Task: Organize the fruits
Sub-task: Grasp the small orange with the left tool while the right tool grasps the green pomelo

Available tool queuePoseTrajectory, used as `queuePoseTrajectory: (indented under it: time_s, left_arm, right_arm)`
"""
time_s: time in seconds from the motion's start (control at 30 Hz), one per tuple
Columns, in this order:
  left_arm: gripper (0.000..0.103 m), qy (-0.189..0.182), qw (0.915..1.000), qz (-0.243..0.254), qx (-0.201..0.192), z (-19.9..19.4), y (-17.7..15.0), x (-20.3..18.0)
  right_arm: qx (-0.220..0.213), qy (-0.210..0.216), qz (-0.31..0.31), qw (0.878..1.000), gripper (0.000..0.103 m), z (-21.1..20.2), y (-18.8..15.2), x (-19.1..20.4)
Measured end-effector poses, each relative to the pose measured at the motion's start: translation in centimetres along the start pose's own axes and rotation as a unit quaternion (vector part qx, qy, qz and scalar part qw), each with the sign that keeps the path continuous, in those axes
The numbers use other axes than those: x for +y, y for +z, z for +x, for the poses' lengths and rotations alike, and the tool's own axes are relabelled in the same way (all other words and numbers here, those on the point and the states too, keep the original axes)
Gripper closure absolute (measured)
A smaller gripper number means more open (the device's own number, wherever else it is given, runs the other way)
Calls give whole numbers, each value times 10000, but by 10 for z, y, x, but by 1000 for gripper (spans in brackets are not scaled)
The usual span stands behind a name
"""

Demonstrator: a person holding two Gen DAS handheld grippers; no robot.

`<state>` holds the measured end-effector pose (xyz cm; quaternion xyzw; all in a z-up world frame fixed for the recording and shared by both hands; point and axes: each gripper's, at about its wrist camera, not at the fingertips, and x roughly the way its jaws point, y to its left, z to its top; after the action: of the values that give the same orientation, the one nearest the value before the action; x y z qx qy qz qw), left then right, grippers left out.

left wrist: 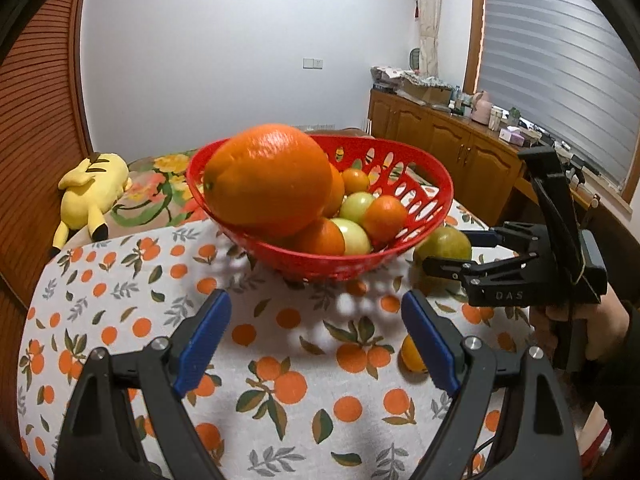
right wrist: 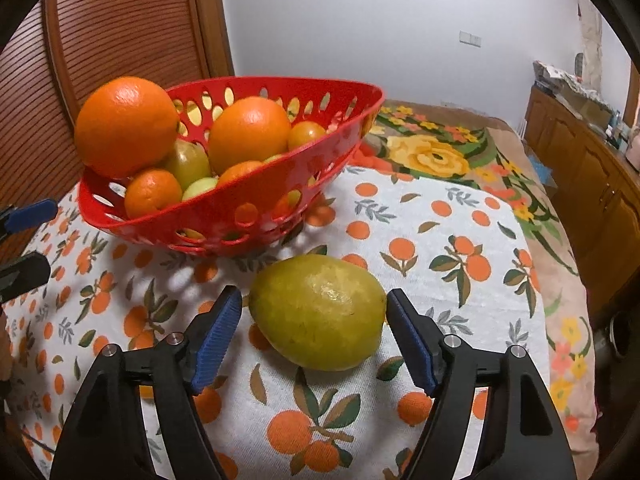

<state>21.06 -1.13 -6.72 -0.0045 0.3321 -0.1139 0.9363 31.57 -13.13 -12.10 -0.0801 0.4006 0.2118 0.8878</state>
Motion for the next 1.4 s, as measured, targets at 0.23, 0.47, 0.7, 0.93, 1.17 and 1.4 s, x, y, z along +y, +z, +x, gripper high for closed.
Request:
queuePoseTrajectory:
  time_s: [0.23, 0.47, 0.7, 0.93, 1.17, 1.4]
  left_arm:
    - [16, 22, 9999, -41, 146, 13, -7, -5]
    - [16, -5, 9994, -74, 343, 28, -13, -8]
    - [16, -22, 9992, -61, 396, 33, -16, -16]
    - [19, -126, 9992, 26, 379, 27, -20, -31]
    - [31, -318, 9976, 224, 580, 26, -27, -50]
    - [39, -426, 9956, 340, 768, 33, -33, -63]
  right_arm:
    - [118, -79, 46, 9999, 27, 8, -5, -2]
    - [115, 86, 151, 9998, 31, 7, -9, -5]
    - [-48, 84, 307, 9995, 31, -16, -22, -3]
    - [-249, 75, 360, 9990, 31, -52, -46, 5]
    - [-368, 149, 537, 9978, 31, -75, -72, 10]
    - [-372, 207, 707, 9966, 31, -83, -93, 11]
